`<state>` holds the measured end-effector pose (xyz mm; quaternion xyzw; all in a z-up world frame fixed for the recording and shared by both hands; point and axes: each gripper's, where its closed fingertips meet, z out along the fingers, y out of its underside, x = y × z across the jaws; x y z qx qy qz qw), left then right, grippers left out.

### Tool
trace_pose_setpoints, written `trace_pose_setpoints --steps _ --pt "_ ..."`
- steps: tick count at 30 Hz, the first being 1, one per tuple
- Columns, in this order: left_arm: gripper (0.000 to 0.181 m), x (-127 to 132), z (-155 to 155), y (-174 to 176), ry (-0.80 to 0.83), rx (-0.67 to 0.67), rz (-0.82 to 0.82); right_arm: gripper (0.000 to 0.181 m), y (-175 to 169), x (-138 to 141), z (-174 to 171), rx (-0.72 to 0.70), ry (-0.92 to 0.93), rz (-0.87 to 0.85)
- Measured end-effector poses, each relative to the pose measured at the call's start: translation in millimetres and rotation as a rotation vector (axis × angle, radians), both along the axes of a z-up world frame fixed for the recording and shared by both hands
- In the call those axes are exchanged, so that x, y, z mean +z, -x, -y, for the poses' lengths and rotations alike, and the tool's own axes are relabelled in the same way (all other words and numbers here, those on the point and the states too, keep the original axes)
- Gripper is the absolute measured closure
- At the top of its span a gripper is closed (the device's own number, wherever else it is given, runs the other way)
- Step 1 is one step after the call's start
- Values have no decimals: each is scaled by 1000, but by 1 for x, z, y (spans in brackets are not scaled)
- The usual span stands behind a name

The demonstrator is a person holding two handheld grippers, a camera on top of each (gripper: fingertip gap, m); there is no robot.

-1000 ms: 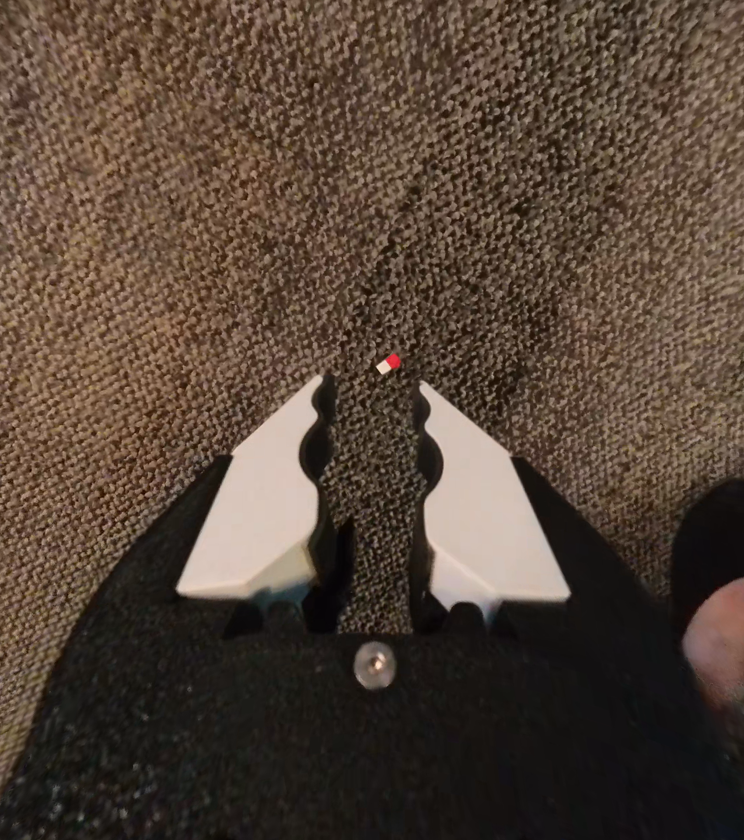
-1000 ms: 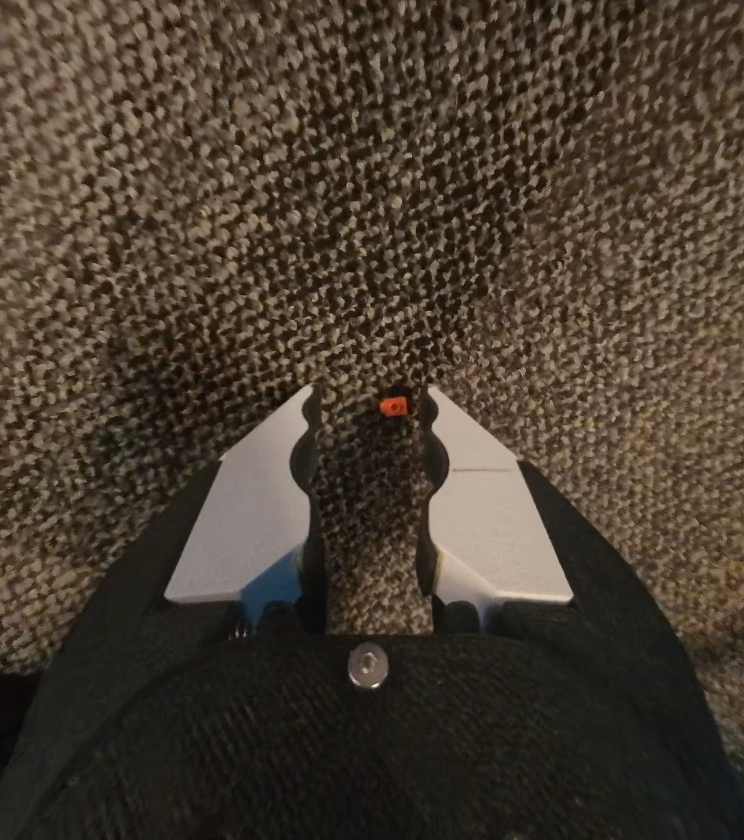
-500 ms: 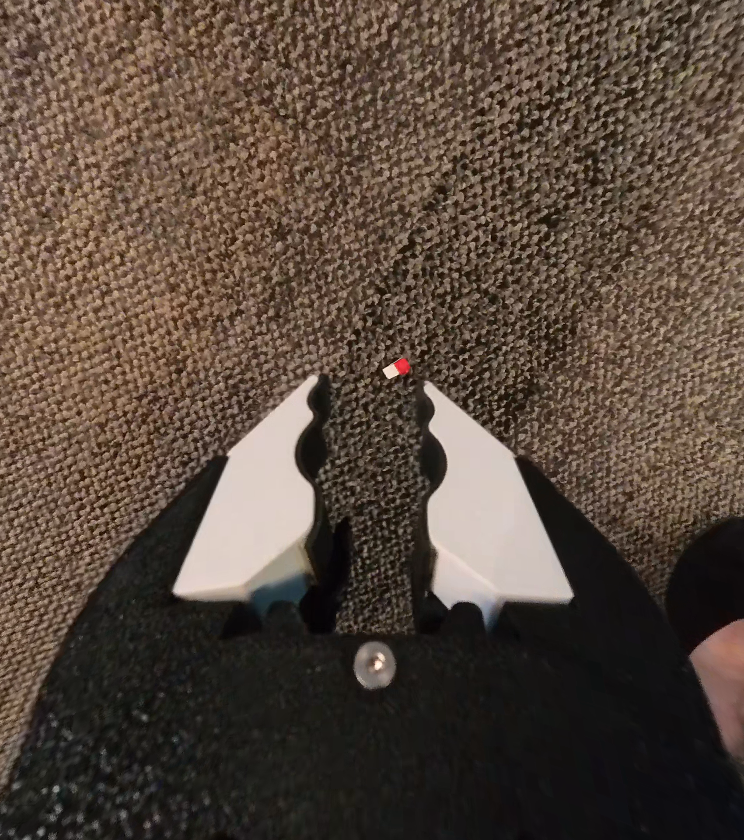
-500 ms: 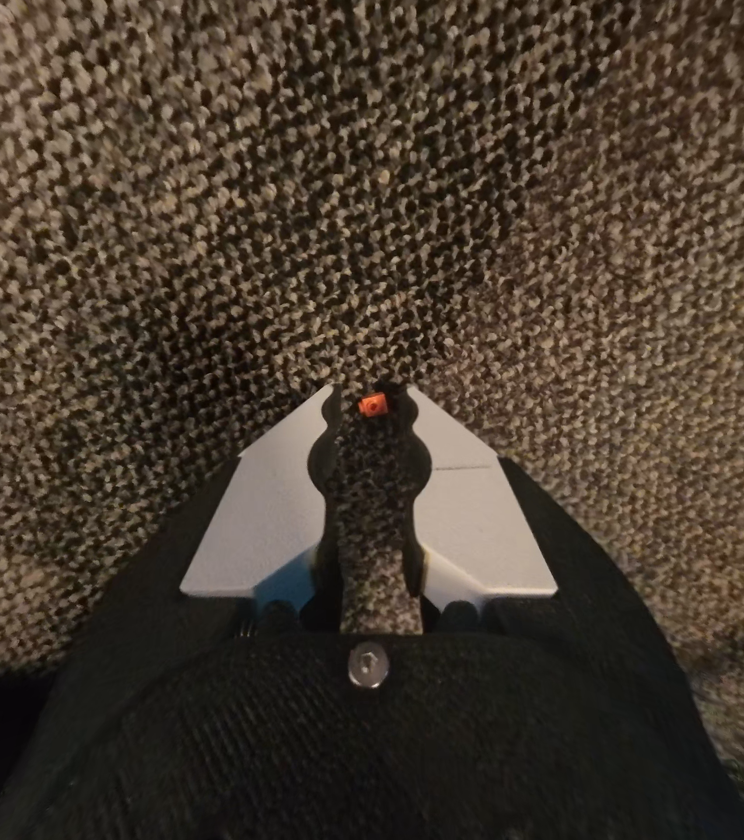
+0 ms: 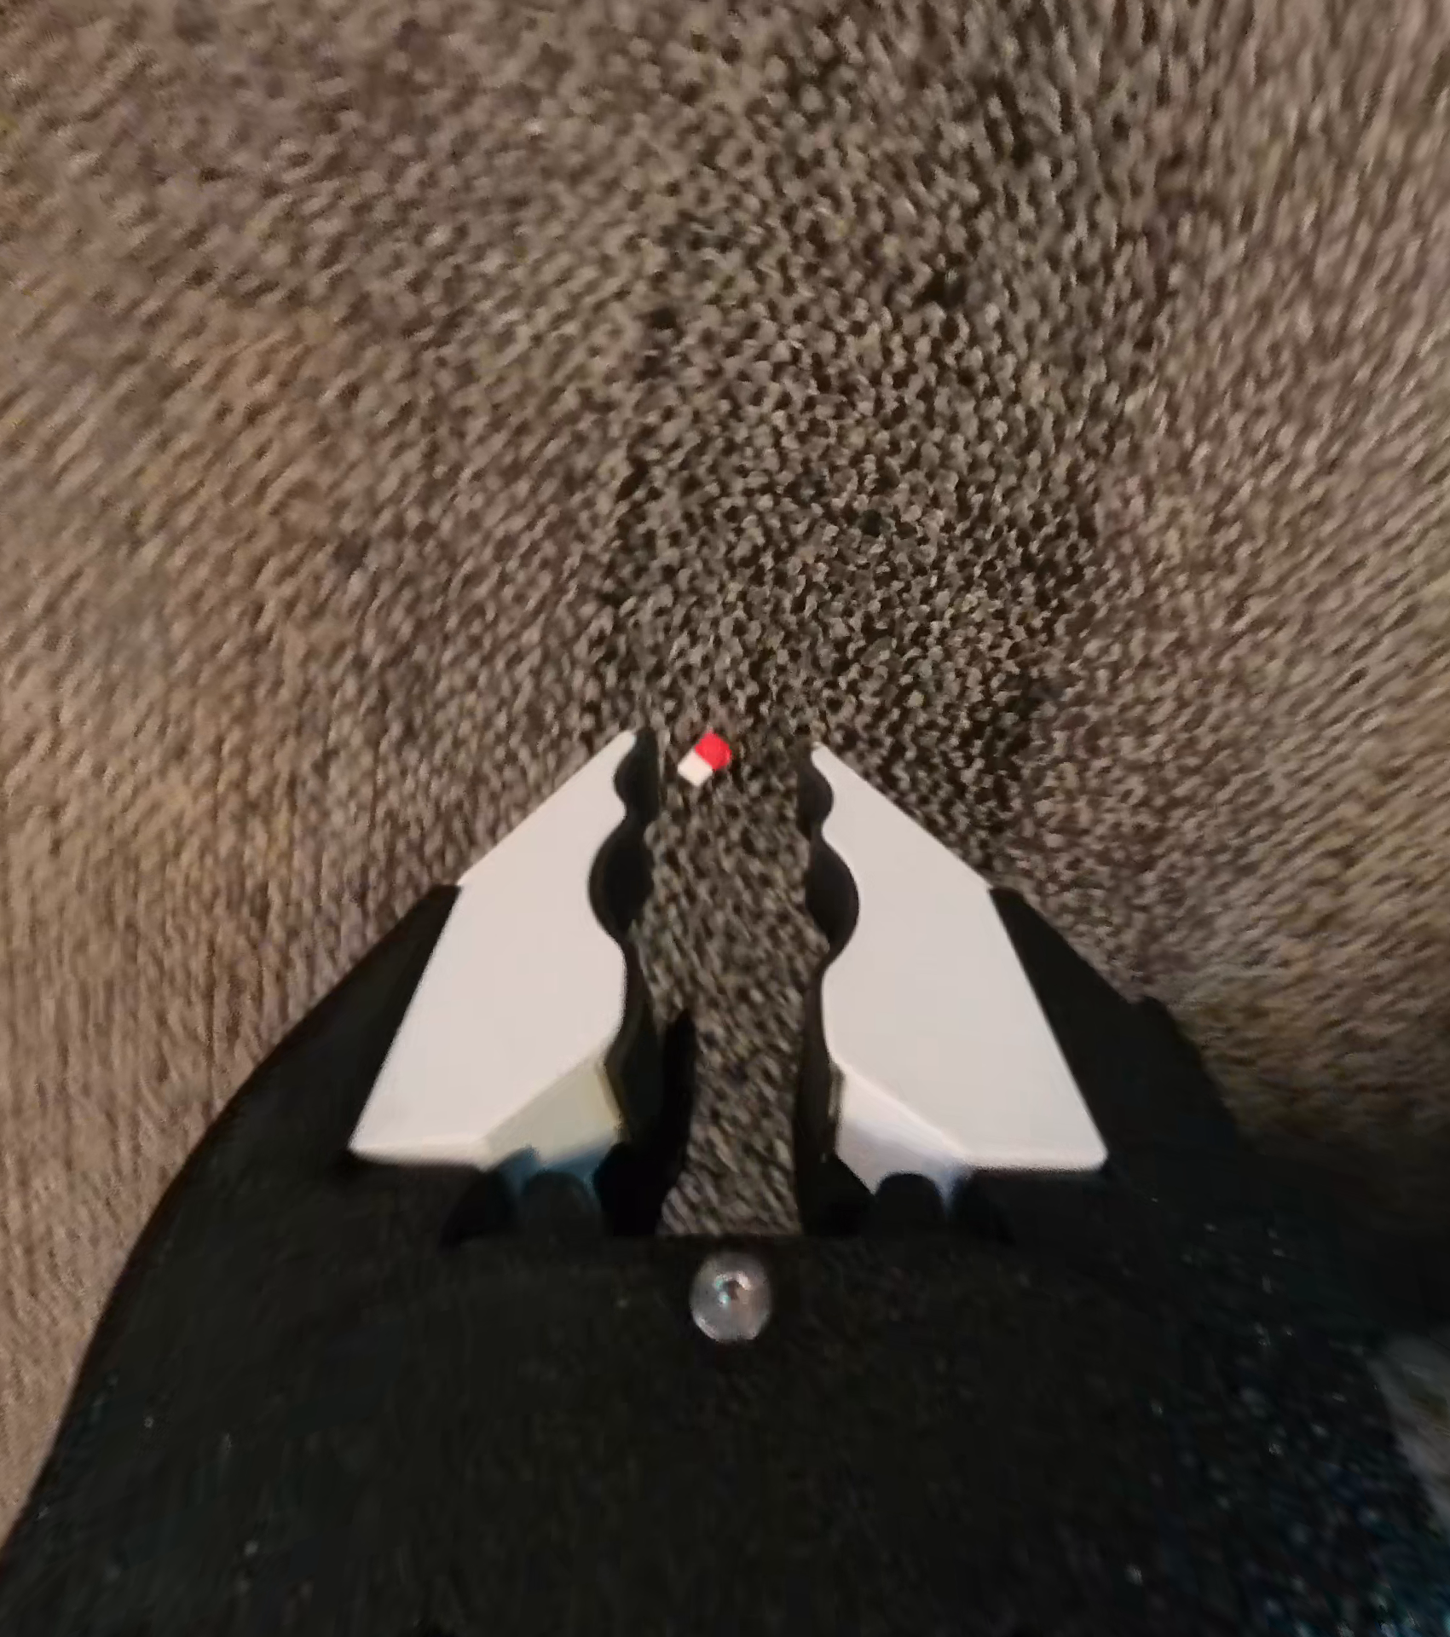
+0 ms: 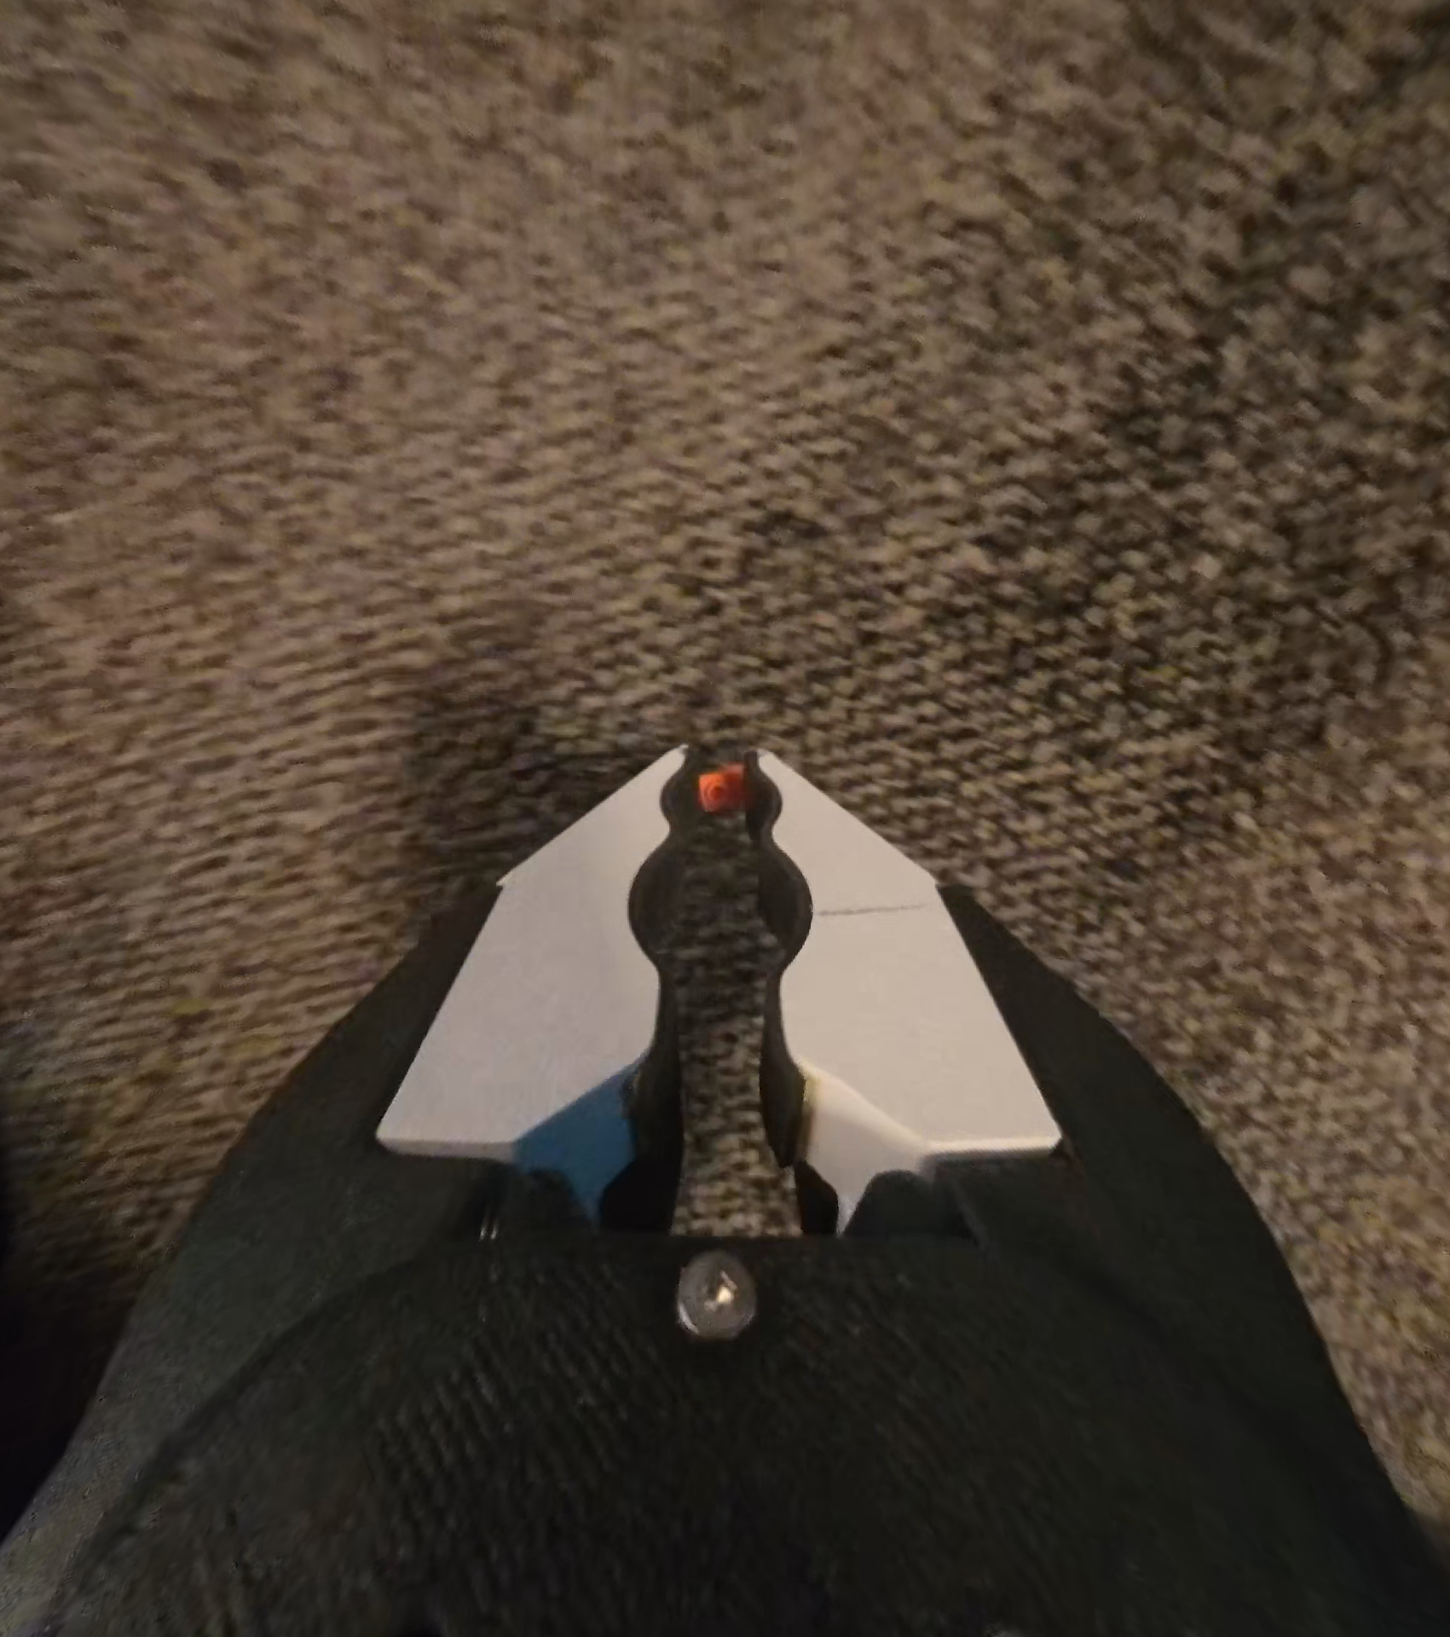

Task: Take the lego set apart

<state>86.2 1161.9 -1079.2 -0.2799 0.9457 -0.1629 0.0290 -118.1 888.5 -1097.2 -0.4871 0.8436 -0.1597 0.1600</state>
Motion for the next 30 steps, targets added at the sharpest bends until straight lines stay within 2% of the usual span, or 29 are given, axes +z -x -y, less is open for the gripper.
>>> trace_pose_setpoints --steps 3,10,14,23,27,30 --pt "155 -24 1 -6 -54 -116 -19 173 -24 18 -25 93 5 63" --pt "153 -53 -28 1 -163 -345 -123 173 -50 38 -50 95 -39 133" --pt "154 -56 -23 5 -101 -355 -157 173 -59 41 -59 121 -47 145" --pt "168 -56 -15 -1 -3 -304 -94 173 -65 47 -74 150 -72 161" --pt "174 -55 0 16 49 -415 -113 172 -62 47 -85 175 -83 152" --pt "175 -55 5 18 51 -395 -117 173 -60 47 -96 190 -113 147"
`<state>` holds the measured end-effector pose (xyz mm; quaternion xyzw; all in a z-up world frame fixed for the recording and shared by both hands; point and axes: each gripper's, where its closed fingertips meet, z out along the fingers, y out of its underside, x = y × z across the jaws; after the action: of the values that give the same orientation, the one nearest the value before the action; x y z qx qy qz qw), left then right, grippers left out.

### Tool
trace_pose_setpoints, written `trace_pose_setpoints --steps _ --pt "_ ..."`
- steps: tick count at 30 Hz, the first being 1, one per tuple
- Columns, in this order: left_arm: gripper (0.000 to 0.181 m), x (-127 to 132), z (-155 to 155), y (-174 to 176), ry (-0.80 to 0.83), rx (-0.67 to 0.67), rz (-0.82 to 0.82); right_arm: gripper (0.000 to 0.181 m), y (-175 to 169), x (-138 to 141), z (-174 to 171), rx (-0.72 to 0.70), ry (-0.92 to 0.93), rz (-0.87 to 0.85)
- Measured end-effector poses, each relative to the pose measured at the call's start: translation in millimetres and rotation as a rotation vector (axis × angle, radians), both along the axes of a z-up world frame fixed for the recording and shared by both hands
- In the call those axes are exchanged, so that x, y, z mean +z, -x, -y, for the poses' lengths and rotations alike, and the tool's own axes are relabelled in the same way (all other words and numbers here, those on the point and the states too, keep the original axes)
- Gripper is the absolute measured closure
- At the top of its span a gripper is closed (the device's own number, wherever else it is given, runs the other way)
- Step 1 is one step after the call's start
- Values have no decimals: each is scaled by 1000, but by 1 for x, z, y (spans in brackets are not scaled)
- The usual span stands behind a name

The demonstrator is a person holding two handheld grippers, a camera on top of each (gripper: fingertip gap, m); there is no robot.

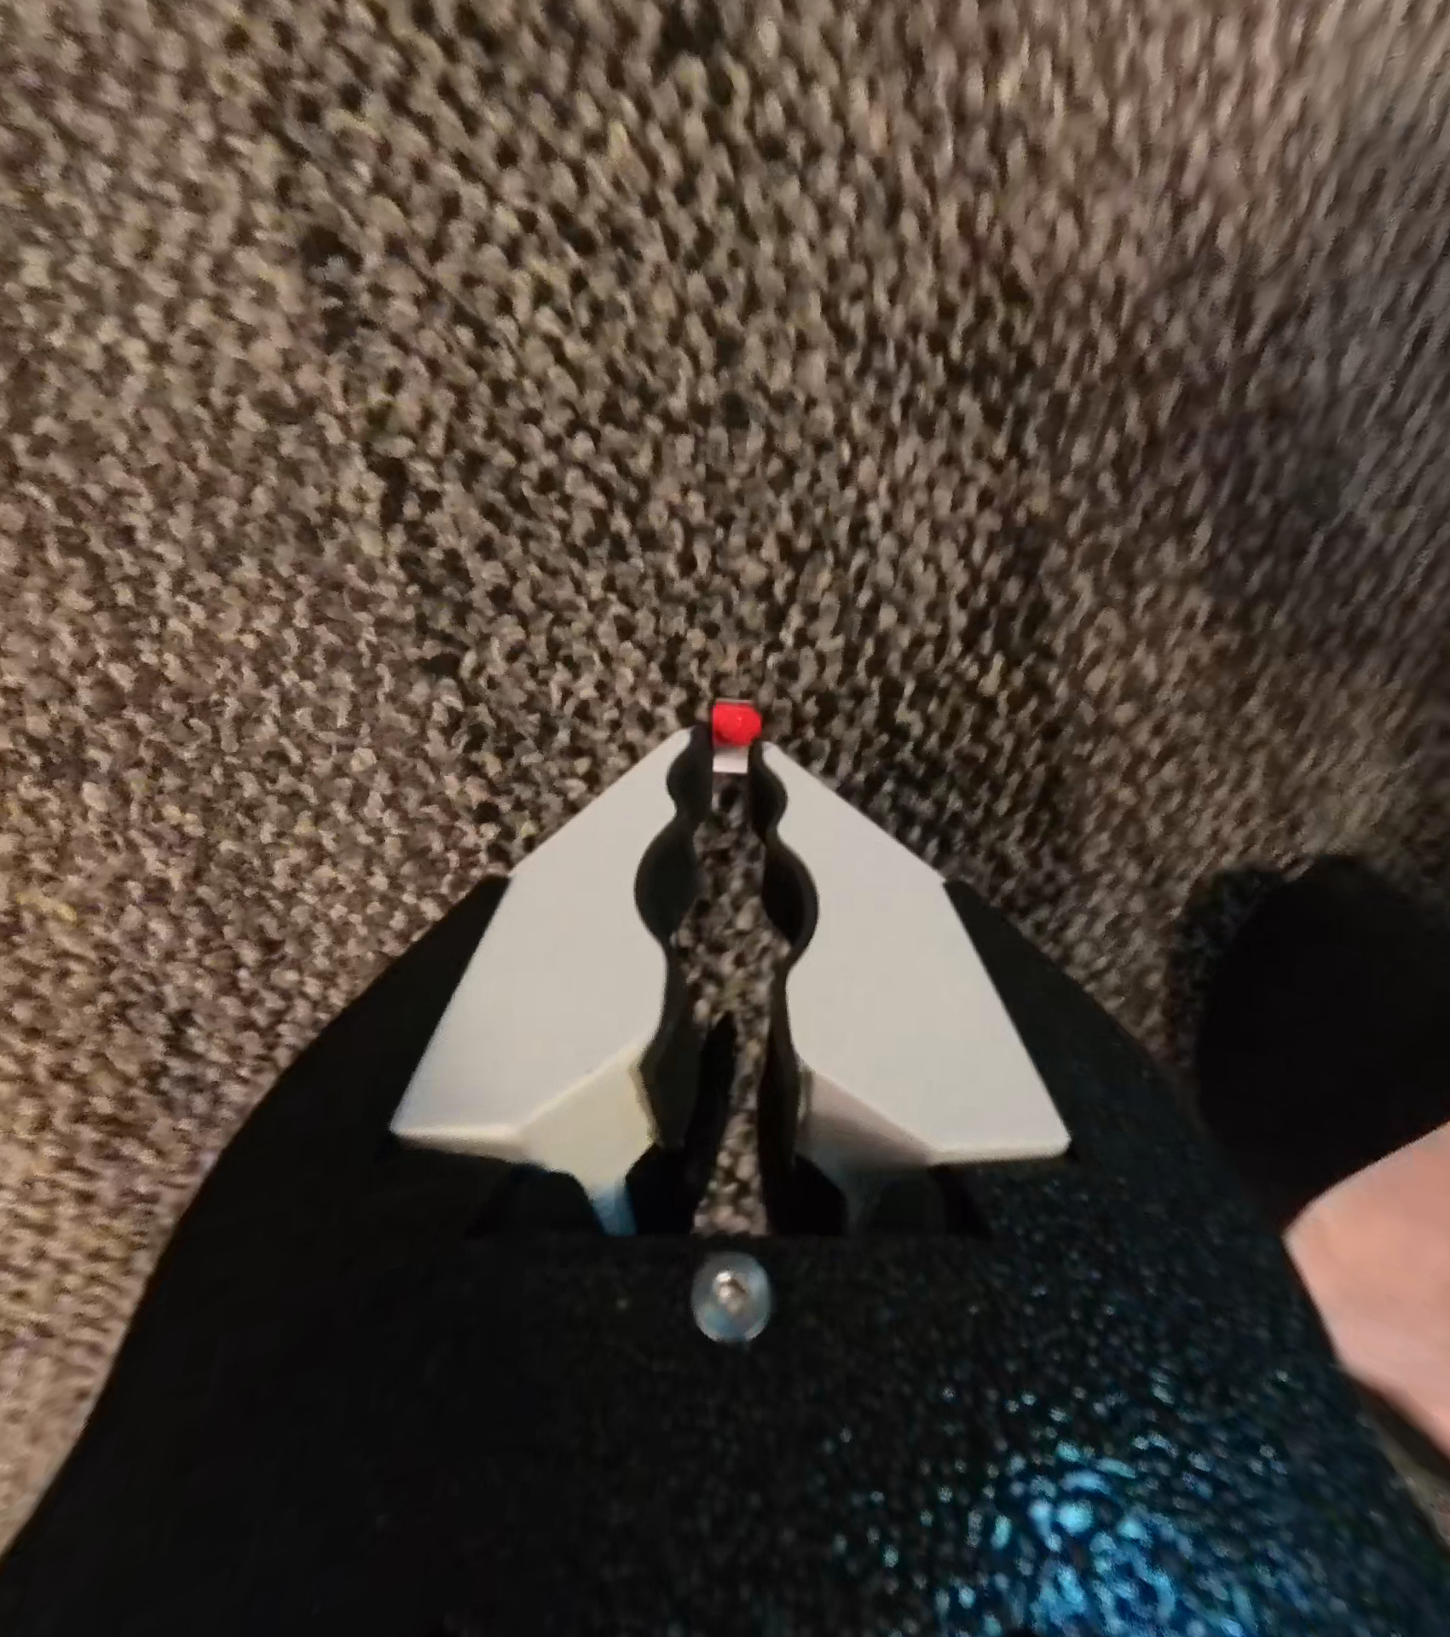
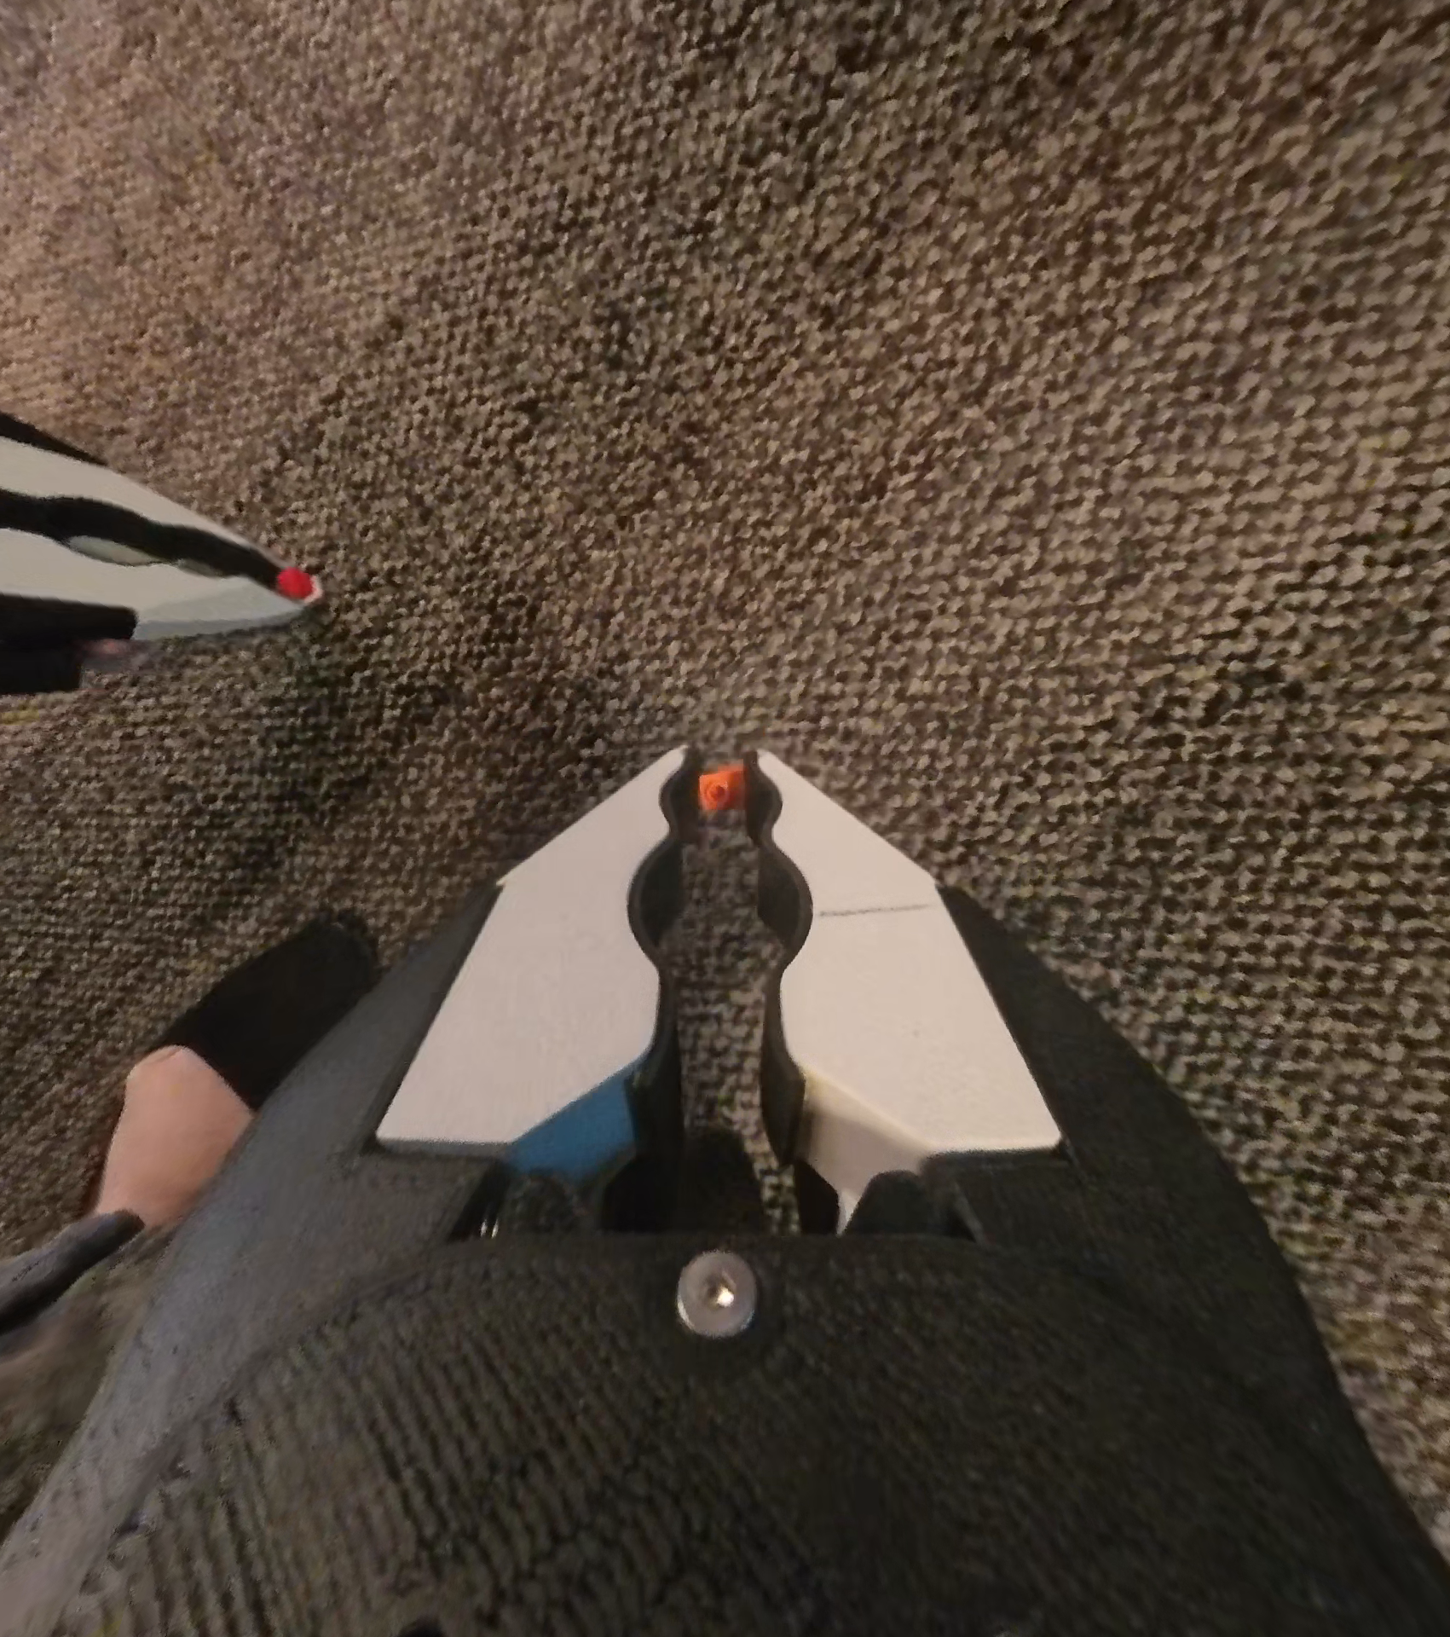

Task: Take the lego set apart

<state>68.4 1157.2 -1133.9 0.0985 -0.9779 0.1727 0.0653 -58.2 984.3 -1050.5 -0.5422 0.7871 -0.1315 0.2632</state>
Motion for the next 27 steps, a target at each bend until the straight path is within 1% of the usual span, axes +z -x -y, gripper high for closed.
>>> trace_pose_setpoints --steps 3,5,7,9,11,15,17,19,22,25,27 --pt "175 16 8 -1 47 86 1 172 -3 8 -12 10 -21 5" --pt "175 36 13 1 83 131 12 173 -5 18 -18 15 -20 16" --pt "175 72 23 8 147 166 23 173 -8 38 -24 28 -3 29" --pt "175 118 34 18 208 167 49 173 -11 68 -29 29 14 39" --pt "175 166 41 32 253 169 59 173 -14 105 -30 23 31 60" --pt "175 271 53 48 332 213 64 173 -21 196 -27 69 146 117" --pt "175 328 64 57 379 188 50 173 -26 247 -28 94 189 151" --pt "175 384 74 62 414 138 75 173 -29 296 -31 111 214 170" --pt "175 465 79 59 461 146 87 173 -25 368 -35 129 229 150" --pt "175 536 80 59 514 98 96 173 -20 441 -35 128 241 156" --pt "175 576 77 57 549 81 95 173 -12 483 -30 122 270 162"
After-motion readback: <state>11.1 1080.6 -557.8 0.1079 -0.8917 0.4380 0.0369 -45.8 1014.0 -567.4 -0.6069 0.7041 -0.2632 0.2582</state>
